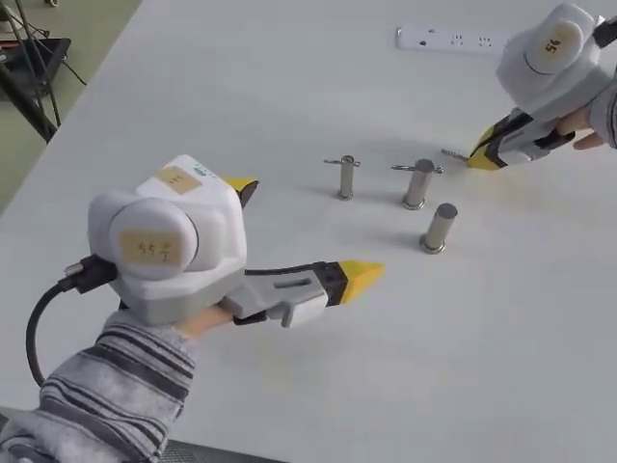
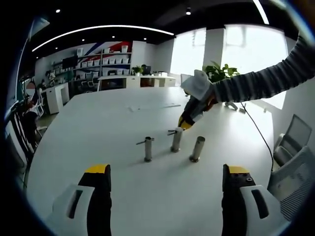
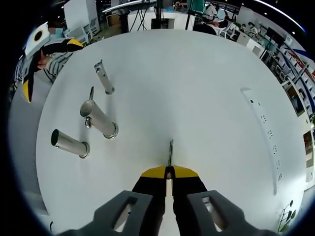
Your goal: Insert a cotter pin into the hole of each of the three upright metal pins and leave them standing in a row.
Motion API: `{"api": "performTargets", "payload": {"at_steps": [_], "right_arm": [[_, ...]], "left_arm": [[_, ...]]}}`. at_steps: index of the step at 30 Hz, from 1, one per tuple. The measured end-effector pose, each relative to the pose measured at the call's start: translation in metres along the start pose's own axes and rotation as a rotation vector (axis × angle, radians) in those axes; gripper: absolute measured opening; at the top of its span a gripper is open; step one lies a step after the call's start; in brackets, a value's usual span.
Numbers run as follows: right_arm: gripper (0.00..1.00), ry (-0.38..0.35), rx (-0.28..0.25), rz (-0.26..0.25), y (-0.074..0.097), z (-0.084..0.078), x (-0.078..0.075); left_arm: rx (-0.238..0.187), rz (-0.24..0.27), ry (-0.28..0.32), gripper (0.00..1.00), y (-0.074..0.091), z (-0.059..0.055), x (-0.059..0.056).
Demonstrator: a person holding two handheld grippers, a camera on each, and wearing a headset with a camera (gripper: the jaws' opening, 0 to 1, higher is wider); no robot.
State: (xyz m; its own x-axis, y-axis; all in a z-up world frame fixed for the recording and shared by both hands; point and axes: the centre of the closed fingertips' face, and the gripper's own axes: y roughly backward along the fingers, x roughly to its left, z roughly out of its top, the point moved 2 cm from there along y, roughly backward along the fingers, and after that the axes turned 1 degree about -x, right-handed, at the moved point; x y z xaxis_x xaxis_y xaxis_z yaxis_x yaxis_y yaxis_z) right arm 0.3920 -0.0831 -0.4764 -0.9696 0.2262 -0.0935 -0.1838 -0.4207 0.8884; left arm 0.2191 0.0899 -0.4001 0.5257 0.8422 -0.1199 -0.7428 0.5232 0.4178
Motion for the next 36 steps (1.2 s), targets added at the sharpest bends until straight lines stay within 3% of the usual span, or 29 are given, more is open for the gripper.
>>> {"api": "performTargets", "payload": {"at_steps": [5,16,21,27,36], "right_arm": [[0.0,0.039,-0.007,-0.024,0.006,-0.001,0.002],[0.0,0.072,-0.094,-0.071,0.034,0.004,0.009],[0.0,0.111,-0.135,-0.081,0.05,0.012,0.031],[0.0,0.147,-0.177,-0.088,0.064,0.021,0.047],[0.0,0.237,-0.218,-0.093,0.086,0.034,0.083]], "left_arm": [[0.004,-0.011,0.001,0.9,0.0,0.0,-0.002],[-0.007,-0.054,0.012,0.79,-0.004,0.01,-0.011],[-0.011,-0.085,0.019,0.74,-0.006,0.016,-0.017],[-0.012,-0.117,0.025,0.66,-0.009,0.023,-0.023],[-0.015,-0.181,0.096,0.47,-0.013,0.029,-0.034]]}}
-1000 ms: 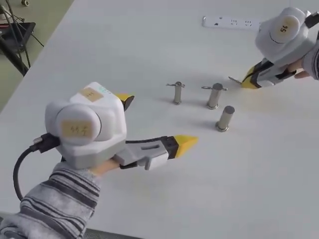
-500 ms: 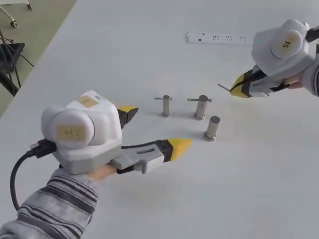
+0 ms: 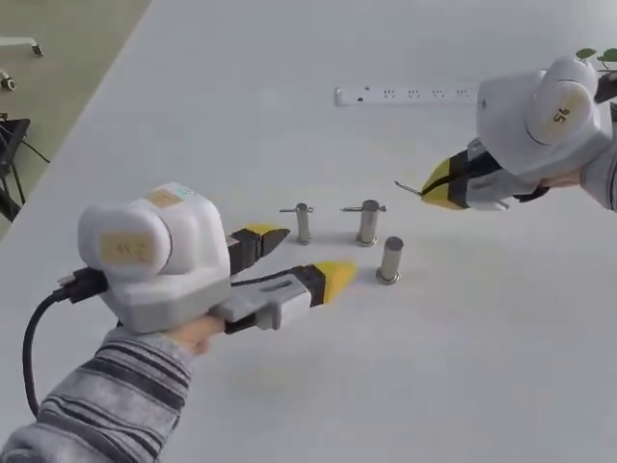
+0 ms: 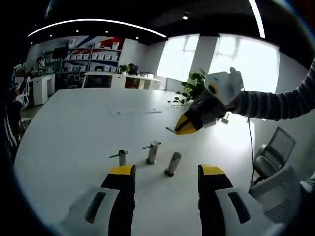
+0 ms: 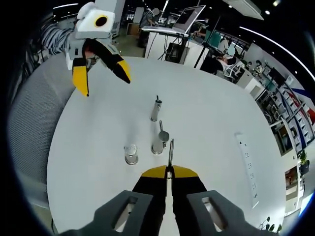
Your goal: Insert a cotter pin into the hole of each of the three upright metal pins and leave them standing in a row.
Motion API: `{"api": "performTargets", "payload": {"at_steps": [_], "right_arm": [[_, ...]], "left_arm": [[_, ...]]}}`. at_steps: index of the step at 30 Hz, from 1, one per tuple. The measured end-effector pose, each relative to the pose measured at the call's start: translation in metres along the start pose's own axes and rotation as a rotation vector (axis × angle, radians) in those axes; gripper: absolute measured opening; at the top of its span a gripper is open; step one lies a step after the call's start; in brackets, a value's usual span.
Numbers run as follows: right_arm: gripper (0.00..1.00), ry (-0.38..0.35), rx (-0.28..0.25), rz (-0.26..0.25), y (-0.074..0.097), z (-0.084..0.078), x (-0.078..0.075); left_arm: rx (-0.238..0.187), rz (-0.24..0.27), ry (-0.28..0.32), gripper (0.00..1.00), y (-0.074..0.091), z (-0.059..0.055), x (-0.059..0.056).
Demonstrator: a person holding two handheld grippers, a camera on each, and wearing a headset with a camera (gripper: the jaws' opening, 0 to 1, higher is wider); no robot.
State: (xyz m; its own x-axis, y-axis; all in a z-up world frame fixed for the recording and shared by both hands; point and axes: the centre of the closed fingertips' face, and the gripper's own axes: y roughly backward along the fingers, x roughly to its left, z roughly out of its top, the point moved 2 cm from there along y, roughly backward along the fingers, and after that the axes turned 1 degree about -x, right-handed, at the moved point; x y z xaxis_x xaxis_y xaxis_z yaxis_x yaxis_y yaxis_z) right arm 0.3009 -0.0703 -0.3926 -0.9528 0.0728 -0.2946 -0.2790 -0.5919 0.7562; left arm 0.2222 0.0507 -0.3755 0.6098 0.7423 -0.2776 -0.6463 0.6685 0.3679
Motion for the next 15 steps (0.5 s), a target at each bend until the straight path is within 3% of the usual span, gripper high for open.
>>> {"api": "performTargets", "payload": {"at_steps": [6,15], "right_arm": [[0.0,0.052,-0.018,0.012,0.002,0.012,0.019],[0.0,0.119,-0.068,0.03,0.0,0.031,0.046]], "left_arm": [[0.009,0.013,0.037,0.45,-0.005,0.001,0.002],[0.018,-0.028,0.141,0.33,-0.011,0.001,-0.007]]}}
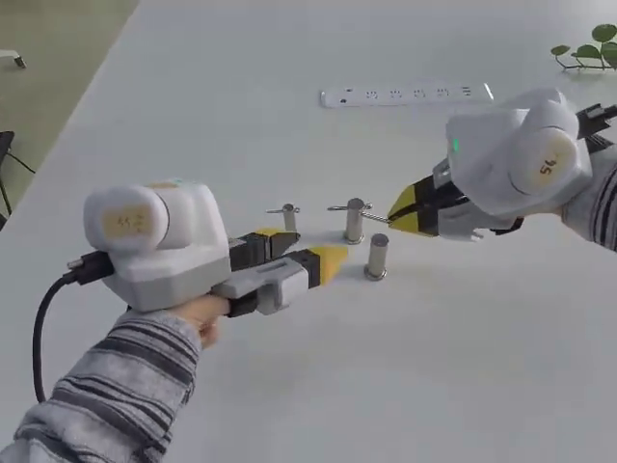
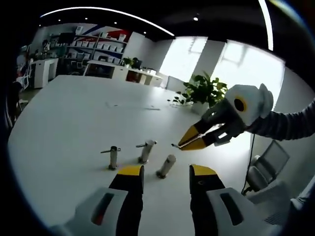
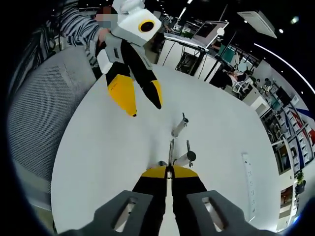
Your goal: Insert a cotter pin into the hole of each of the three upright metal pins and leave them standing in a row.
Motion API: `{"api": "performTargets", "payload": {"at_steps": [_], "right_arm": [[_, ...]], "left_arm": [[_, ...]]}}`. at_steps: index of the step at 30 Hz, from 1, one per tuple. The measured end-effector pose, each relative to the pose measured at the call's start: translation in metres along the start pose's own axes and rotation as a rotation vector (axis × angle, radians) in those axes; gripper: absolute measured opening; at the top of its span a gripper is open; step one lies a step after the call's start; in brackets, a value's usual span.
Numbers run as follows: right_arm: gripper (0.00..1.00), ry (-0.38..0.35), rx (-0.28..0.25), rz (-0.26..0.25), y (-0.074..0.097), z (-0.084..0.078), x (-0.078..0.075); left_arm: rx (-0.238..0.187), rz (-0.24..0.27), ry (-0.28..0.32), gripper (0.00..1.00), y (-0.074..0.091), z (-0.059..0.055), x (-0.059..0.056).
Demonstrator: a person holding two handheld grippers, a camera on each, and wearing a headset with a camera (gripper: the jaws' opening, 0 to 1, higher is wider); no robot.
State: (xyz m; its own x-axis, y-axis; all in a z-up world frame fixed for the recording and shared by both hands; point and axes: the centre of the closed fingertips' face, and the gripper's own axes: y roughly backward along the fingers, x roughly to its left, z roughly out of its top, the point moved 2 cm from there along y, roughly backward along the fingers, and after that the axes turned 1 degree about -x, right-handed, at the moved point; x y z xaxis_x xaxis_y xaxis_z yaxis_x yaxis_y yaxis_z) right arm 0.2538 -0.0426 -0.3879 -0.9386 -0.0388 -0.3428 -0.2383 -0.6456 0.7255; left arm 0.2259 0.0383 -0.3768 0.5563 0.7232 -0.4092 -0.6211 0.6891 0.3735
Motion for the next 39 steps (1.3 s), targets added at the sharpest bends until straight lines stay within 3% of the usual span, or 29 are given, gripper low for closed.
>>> {"api": "performTargets", "payload": {"at_steps": [10,19,32,39], "right_arm": [[0.0,0.063,-0.035,0.027,-0.002,0.014,0.016],[0.0,0.099,-0.065,0.044,0.001,0.025,0.027],[0.0,0.116,-0.081,0.051,0.001,0.032,0.033],[0.0,0.113,-0.082,0.051,0.0,0.033,0.034]], "left_arm": [[0.002,-0.034,0.112,0.23,-0.004,-0.002,-0.011],[0.01,-0.088,0.175,0.12,-0.006,-0.005,-0.025],[0.013,-0.11,0.265,0.0,-0.007,-0.009,-0.027],[0.026,-0.119,0.285,0.0,-0.007,-0.011,-0.028]]}}
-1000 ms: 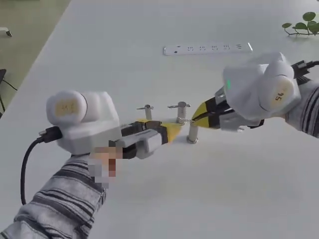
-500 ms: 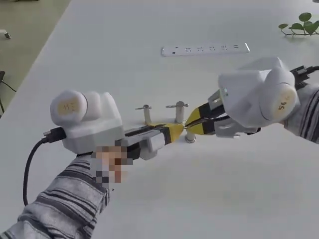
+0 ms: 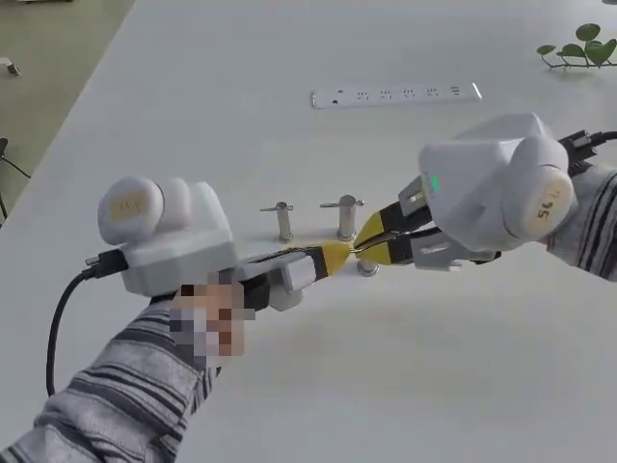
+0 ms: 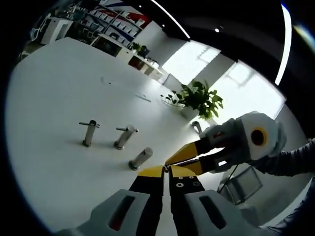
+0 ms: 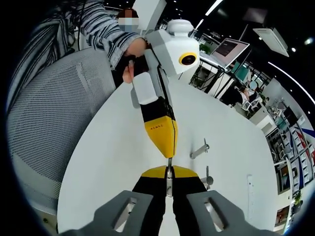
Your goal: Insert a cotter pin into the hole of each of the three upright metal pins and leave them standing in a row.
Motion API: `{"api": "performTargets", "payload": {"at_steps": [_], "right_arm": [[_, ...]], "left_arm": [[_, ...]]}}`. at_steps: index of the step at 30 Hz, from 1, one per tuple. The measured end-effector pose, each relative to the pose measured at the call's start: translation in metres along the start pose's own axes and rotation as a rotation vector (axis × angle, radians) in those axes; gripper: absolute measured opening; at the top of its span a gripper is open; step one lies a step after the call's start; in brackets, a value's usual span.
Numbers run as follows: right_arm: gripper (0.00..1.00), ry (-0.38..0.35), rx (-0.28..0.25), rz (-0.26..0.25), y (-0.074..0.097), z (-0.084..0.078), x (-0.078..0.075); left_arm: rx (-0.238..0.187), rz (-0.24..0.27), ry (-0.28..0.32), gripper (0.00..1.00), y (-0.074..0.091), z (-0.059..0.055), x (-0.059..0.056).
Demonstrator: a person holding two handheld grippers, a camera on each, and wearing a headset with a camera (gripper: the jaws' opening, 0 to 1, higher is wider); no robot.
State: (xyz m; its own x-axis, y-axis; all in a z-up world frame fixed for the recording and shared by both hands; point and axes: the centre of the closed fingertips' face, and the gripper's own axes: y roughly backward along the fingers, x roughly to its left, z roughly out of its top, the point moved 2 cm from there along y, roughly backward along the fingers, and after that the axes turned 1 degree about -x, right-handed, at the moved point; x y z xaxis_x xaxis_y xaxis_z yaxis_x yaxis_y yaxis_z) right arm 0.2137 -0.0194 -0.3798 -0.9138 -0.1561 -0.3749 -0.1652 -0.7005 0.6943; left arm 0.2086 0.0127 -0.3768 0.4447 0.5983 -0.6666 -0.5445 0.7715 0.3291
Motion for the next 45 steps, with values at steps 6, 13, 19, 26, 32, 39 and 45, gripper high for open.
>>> {"api": "performTargets", "payload": {"at_steps": [6,13,19,26,32,39,45], "right_arm": [[0.0,-0.065,0.001,0.002,0.0,-0.002,0.002],[0.02,-0.322,-0.062,0.026,-0.003,-0.008,0.005],[0.05,-0.591,-0.161,0.08,0.001,-0.005,0.011],[0.1,-0.744,-0.261,0.165,0.005,-0.002,0.022],[0.12,-0.864,-0.352,0.23,0.008,0.004,0.032],[0.06,-0.851,-0.359,0.25,0.008,0.006,0.038],[0.02,-0.834,-0.376,0.261,0.009,0.012,0.041]], "left_arm": [[0.01,-0.014,-0.107,0.0,0.0,-0.001,-0.003],[0.032,-0.042,-0.223,0.0,0.002,-0.002,-0.005],[0.059,-0.058,-0.34,0.0,0.006,-0.007,-0.003],[0.062,-0.114,-0.475,0.0,0.012,-0.012,-0.01],[0.068,-0.19,-0.543,0.0,0.017,-0.016,-0.02],[0.068,-0.222,-0.558,0.0,0.02,-0.018,-0.025],[0.053,-0.238,-0.551,0.0,0.021,-0.017,-0.029]]}}
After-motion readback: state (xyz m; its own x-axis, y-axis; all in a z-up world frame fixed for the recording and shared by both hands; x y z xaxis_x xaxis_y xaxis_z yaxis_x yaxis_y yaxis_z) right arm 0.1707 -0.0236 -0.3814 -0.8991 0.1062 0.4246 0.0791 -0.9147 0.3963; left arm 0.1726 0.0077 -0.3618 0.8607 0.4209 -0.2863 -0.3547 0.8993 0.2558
